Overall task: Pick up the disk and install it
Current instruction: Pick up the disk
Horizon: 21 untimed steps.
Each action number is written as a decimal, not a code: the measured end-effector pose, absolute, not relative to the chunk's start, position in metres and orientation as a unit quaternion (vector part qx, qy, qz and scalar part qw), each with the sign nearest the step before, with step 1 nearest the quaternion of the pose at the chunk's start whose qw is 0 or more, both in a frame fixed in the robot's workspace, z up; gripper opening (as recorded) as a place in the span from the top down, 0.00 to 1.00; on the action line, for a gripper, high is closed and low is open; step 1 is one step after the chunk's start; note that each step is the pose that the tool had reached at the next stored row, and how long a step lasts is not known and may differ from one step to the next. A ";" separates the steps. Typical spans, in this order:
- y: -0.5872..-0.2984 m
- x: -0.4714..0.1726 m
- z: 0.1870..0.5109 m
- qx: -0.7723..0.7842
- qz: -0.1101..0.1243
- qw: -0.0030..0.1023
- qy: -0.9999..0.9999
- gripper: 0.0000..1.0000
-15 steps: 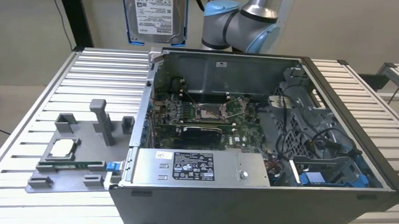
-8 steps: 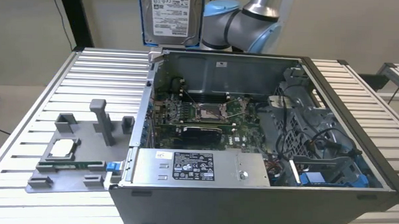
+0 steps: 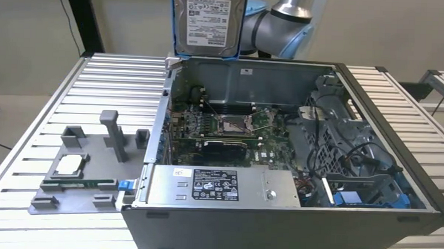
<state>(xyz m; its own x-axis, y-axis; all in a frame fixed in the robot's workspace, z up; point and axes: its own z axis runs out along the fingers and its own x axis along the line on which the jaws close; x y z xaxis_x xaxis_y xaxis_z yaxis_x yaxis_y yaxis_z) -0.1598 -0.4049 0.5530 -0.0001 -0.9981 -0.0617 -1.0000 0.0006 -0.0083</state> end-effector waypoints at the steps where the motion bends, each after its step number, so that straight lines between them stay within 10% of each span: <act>1: -0.408 -0.158 0.553 -0.707 0.019 0.025 0.707 1.00; 21: -0.477 -0.126 0.551 -0.707 0.023 0.020 0.707 1.00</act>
